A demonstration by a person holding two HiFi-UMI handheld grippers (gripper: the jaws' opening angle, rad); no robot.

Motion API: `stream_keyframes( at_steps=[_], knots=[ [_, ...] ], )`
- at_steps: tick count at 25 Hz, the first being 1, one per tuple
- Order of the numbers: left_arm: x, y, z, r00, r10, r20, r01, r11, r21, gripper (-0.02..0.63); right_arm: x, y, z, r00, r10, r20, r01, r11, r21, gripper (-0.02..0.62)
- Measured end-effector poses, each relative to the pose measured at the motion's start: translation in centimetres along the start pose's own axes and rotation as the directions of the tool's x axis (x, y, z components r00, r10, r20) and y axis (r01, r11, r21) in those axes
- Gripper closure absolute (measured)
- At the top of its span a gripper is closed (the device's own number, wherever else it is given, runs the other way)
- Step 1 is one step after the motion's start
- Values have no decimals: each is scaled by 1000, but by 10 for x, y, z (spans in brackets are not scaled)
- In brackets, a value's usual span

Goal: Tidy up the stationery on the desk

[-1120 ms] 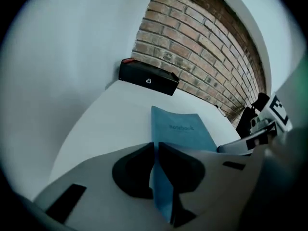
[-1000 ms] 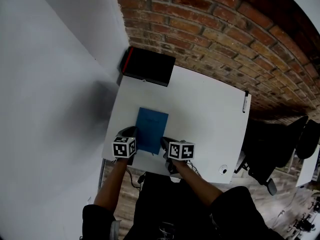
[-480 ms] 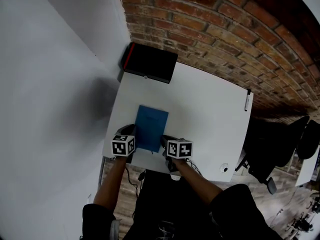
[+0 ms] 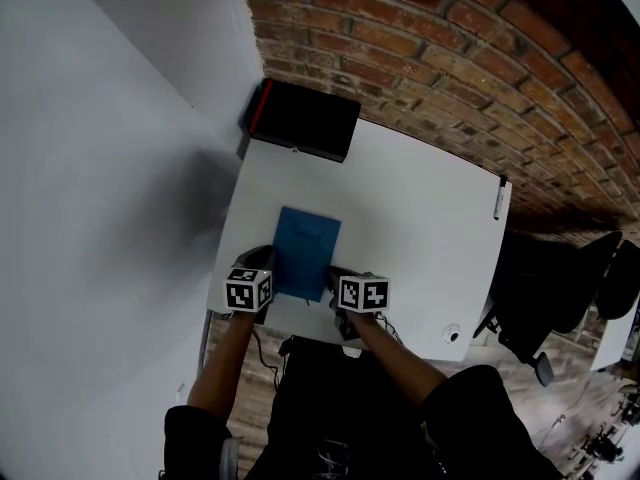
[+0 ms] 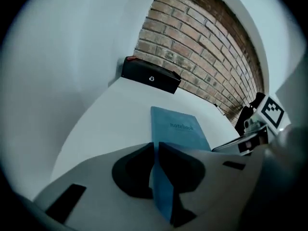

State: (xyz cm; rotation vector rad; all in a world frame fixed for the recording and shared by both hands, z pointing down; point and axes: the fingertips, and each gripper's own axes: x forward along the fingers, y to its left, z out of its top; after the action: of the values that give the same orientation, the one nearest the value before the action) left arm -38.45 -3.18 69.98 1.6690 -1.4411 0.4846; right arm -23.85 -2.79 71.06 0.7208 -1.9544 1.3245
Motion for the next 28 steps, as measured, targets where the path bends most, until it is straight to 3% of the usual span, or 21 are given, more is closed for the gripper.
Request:
stream_keyframes(
  at_steps=[6,13,20,28],
  knots=[
    [-1,1,1,1000,-1,16,1,1000,1,563,0,0,0,1000,25,-7,-25,1000,6,565],
    [-23,-10,27,991,27,129,-32,999,34,563,-23,0,22,995,60,79,-56,997,-52,565],
    [-26,-64,59,976,-41,213,21,995,98,565,-72,-12,58,967,80,242,-48,990,-135,566],
    [-15,-137,82,966,-96,240,52,982,181,568,-133,-32,86,920,63,387,47,962,-268,569]
  ],
)
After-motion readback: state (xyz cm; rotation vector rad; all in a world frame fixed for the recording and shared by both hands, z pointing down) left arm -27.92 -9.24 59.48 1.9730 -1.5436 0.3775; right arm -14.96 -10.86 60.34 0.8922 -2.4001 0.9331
